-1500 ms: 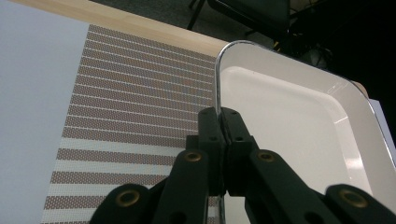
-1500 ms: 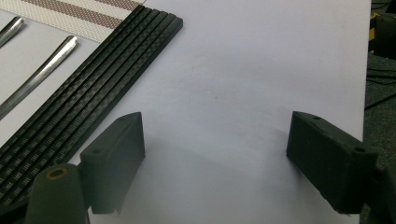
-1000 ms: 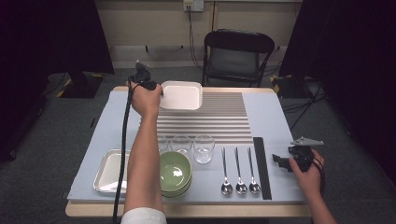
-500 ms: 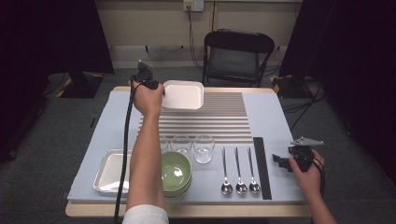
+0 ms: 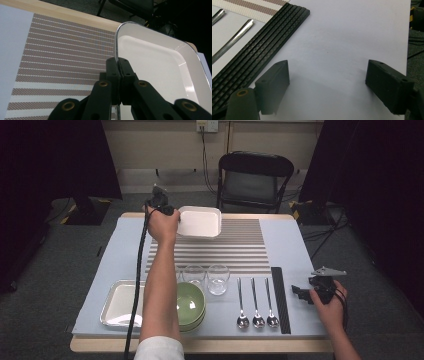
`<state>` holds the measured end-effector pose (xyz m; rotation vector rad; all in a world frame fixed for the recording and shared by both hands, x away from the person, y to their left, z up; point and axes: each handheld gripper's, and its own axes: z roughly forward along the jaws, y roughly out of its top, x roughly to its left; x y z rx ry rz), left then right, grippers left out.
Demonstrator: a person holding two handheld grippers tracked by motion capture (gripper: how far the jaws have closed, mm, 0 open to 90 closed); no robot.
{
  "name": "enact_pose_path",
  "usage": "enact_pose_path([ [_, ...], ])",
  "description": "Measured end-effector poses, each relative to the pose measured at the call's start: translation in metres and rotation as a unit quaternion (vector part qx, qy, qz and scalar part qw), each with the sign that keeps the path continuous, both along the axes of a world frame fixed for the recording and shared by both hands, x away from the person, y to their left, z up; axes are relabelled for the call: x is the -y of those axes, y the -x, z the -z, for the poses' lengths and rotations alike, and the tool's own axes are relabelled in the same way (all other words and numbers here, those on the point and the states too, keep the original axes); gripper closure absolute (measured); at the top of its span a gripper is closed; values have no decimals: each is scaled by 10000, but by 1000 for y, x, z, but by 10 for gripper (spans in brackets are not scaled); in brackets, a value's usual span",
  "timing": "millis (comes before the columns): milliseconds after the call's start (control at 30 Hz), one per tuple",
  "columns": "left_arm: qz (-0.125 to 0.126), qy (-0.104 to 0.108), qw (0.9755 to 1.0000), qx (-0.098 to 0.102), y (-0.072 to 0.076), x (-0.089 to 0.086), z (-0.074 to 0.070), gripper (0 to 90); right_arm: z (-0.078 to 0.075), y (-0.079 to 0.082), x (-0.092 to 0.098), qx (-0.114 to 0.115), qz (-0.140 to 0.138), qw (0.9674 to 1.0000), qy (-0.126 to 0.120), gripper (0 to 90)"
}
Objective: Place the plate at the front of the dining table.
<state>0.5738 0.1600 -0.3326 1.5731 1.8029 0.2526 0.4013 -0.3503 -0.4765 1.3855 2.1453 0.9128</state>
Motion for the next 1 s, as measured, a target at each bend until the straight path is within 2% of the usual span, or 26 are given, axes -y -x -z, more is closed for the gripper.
enact_pose_path([
  [1000, -20, -47, 10000, -59, -10, 7, 10, 889, 0, 0, 0, -13, 5, 10000, -12, 182],
])
